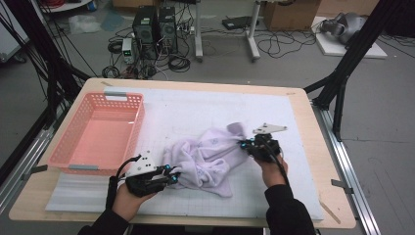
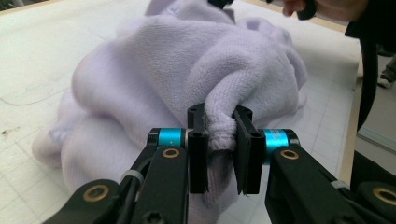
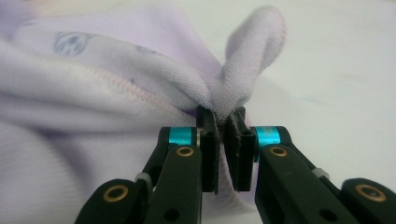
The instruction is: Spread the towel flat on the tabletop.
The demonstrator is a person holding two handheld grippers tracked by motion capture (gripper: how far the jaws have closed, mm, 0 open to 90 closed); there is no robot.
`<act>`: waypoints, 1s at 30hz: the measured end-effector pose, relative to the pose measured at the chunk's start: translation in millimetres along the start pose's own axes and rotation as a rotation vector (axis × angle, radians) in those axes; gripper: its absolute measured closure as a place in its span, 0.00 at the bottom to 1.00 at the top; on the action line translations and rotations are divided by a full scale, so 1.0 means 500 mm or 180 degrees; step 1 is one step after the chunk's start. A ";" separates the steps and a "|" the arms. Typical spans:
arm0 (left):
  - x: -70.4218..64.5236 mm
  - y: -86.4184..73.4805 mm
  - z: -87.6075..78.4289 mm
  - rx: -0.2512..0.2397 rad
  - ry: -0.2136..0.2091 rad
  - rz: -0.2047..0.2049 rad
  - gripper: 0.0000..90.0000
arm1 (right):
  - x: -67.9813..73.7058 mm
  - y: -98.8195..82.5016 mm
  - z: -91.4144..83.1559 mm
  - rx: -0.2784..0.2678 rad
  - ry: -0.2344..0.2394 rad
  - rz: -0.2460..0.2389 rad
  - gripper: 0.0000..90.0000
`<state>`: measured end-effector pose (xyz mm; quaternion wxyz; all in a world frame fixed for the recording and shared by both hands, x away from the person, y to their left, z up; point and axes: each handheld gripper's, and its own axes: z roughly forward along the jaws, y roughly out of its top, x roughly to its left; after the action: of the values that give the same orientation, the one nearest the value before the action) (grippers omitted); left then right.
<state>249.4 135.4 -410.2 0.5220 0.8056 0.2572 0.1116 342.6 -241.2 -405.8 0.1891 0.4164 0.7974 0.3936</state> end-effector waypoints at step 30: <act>0.058 0.147 0.060 -0.0080 -0.0035 -0.0213 0.42 | -0.120 -0.093 -0.121 -0.0309 -0.0898 0.0679 0.56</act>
<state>309.2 103.4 -359.6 0.5369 0.7905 0.2797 0.0929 315.3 -334.5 -406.5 0.2762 0.5400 0.6944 0.3872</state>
